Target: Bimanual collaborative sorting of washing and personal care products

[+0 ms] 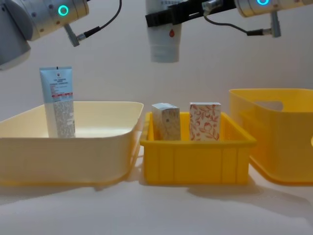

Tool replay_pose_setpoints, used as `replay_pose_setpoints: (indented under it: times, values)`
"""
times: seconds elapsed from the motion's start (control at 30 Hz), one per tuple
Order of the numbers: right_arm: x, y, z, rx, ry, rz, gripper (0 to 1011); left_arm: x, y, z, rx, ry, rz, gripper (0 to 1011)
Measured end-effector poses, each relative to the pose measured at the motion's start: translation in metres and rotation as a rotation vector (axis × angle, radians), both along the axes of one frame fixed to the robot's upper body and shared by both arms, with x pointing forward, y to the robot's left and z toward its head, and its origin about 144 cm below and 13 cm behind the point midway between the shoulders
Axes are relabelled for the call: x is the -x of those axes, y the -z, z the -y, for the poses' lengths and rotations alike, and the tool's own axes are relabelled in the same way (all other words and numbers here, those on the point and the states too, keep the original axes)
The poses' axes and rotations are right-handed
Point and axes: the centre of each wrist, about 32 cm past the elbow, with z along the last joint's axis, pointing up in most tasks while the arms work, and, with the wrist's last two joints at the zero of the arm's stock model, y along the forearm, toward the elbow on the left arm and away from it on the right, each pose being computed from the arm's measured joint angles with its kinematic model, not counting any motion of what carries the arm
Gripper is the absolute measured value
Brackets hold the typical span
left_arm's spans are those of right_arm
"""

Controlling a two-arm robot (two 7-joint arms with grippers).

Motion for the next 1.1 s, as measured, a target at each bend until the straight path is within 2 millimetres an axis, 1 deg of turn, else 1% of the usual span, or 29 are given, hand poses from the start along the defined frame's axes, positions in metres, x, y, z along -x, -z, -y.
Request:
replay_pose_setpoints:
  times: [0.27, 0.37, 0.4, 0.47, 0.57, 0.7, 0.9, 1.0, 1.1]
  values:
    - [0.002, -0.003, 0.019, 0.005, 0.041, 0.021, 452, 0.000, 0.000, 0.000, 0.000, 0.000, 0.000, 1003]
    - [0.004, -0.006, 0.033, 0.013, 0.074, 0.029, 452, 0.000, 0.000, 0.000, 0.000, 0.000, 0.000, 1003]
    - [0.004, -0.006, 0.033, 0.013, 0.074, 0.029, 452, 0.000, 0.000, 0.000, 0.000, 0.000, 0.000, 1003]
    - [0.006, -0.007, 0.045, 0.018, 0.107, 0.033, 452, 0.000, 0.000, 0.000, 0.000, -0.001, 0.000, 1003]
    - [0.009, -0.008, 0.058, 0.022, 0.143, 0.036, 452, 0.000, 0.000, 0.000, 0.000, -0.001, 0.000, 1003]
    - [0.013, -0.009, 0.071, 0.026, 0.191, 0.037, 452, 0.000, 0.000, 0.000, 0.000, -0.001, 0.000, 1003]
    - [0.017, -0.007, 0.085, 0.029, 0.263, 0.028, 452, 0.000, 0.000, 0.000, 0.000, 0.000, 0.000, 1003]
    - [0.019, -0.002, 0.092, 0.031, 0.320, 0.011, 452, 0.000, 0.000, 0.000, 0.000, 0.000, 0.000, 1003]
    - [0.019, 0.000, 0.095, 0.034, 0.354, -0.002, 452, 0.000, 0.000, 0.000, 0.000, 0.000, 0.000, 1003]
